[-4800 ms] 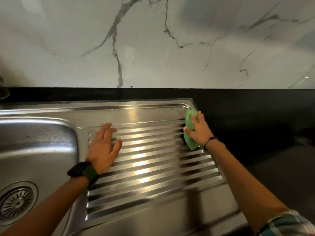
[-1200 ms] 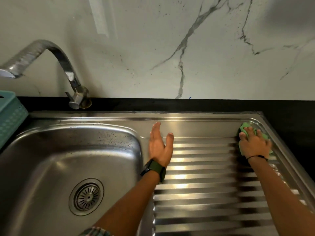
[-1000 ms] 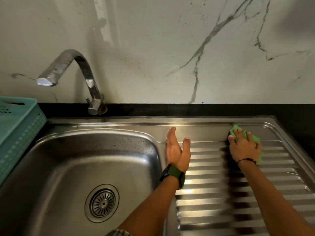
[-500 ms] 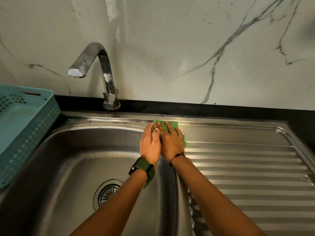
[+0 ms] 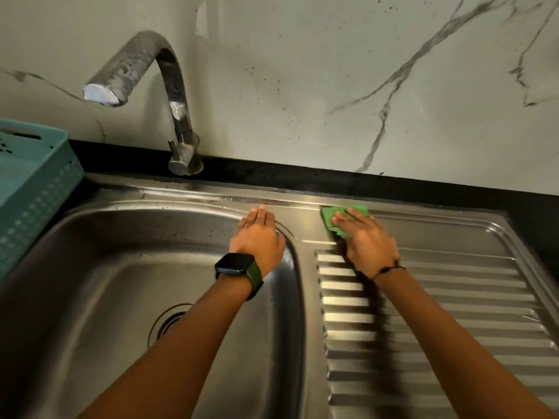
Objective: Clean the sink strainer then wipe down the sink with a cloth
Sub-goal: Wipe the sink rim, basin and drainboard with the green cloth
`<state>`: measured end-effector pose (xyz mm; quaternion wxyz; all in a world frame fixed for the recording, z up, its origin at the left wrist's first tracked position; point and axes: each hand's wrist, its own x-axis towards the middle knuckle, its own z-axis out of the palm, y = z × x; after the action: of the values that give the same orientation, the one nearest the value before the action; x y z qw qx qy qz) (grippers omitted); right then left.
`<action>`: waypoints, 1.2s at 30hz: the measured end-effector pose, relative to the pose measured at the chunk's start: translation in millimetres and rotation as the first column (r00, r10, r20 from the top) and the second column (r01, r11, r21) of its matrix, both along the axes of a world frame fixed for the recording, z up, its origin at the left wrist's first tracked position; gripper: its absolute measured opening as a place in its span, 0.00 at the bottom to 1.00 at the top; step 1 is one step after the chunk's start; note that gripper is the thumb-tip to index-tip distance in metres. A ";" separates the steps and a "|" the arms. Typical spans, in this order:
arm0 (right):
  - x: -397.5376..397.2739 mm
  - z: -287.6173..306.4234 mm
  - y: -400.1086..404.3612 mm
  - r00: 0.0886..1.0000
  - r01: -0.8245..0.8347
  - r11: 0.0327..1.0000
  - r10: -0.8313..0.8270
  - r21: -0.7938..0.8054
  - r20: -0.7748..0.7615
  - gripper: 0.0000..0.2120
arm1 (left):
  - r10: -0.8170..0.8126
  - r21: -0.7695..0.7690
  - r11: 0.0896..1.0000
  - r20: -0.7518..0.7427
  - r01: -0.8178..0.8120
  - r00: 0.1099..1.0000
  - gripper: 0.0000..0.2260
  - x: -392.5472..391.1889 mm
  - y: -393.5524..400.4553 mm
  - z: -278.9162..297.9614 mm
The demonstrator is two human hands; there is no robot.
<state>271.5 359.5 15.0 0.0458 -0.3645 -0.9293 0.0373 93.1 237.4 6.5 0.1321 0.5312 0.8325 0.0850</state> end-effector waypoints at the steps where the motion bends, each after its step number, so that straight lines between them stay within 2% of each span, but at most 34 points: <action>1: 14.3 2.0 5.4 0.999 0.048 0.999 -0.048 -0.005 0.003 0.23 | -0.006 -0.007 1.000 -0.012 0.006 1.000 0.30 -0.8 0.7 0.8; 4: 41.1 5.8 14.2 0.975 0.220 0.975 -0.220 -0.018 -0.033 0.23 | -0.020 -0.092 0.996 -0.033 0.017 0.999 0.40 2.2 3.6 8.7; 7: 50.2 9.1 17.8 0.908 0.409 0.912 -0.411 -0.042 -0.085 0.20 | -0.011 -0.164 0.986 -0.030 0.006 0.999 0.47 10.6 6.5 18.5; 8: 52.1 11.3 19.6 0.855 0.490 0.870 -0.491 -0.048 -0.164 0.19 | -0.013 -0.193 0.981 -0.035 0.006 0.999 0.47 13.1 8.6 22.0; 11: 58.2 23.7 30.7 0.605 0.691 0.716 -0.649 -0.101 -0.462 0.17 | -0.049 -0.264 0.964 -0.060 0.031 0.997 0.40 17.4 15.9 30.8; 13: 59.2 30.9 41.9 0.509 0.738 0.655 -0.696 -0.159 -0.507 0.17 | -0.060 -0.300 0.953 -0.066 0.038 0.996 0.36 19.3 20.6 33.9; 14: 53.9 31.4 46.3 0.498 0.744 0.640 -0.723 -0.192 -0.479 0.17 | -0.055 -0.318 0.948 -0.069 0.031 0.996 0.36 19.9 22.4 33.8; 15: 44.4 30.3 48.4 0.516 0.739 0.640 -0.739 -0.212 -0.433 0.17 | -0.049 -0.330 0.944 -0.076 0.022 0.996 0.36 21.1 24.5 33.7; 16: 30.9 25.9 46.6 0.575 0.719 0.665 -0.732 -0.200 -0.365 0.17 | -0.042 -0.335 0.942 -0.083 0.012 0.996 0.36 22.0 26.0 33.4; 19: -17.5 6.4 22.1 0.812 0.554 0.829 -0.558 -0.075 -0.170 0.19 | -0.025 -0.329 0.944 -0.090 -0.006 0.996 0.36 24.0 27.6 32.3; 23: -64.1 -3.0 -8.3 0.936 0.329 0.944 -0.331 -0.037 -0.121 0.21 | -0.002 -0.349 0.936 -0.096 -0.032 0.995 0.35 25.6 29.0 33.0; 25: -83.0 -3.3 -22.0 0.990 0.123 0.991 -0.126 -0.051 -0.065 0.23 | 0.049 -0.322 0.944 -0.075 -0.071 0.996 0.32 25.0 30.3 32.4; 28: -96.0 -1.5 -31.2 0.992 -0.123 0.988 0.126 -0.098 0.029 0.28 | 0.077 -0.246 0.965 -0.060 -0.090 0.995 0.34 23.6 29.6 28.2; 33: -75.2 2.0 -19.5 0.949 -0.283 0.959 0.281 -0.006 0.143 0.28 | 0.060 -0.263 0.961 -0.092 -0.082 0.994 0.47 22.1 25.1 21.1; 36: -52.4 4.5 -8.1 0.944 -0.289 0.955 0.272 0.070 0.184 0.26 | 0.070 -0.304 0.947 -0.113 -0.101 0.991 0.51 19.4 29.0 17.8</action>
<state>219.2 351.5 19.5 -0.0233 -0.2276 -0.9729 -0.0328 112.5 266.5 24.3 0.1675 0.4711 0.8634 -0.0674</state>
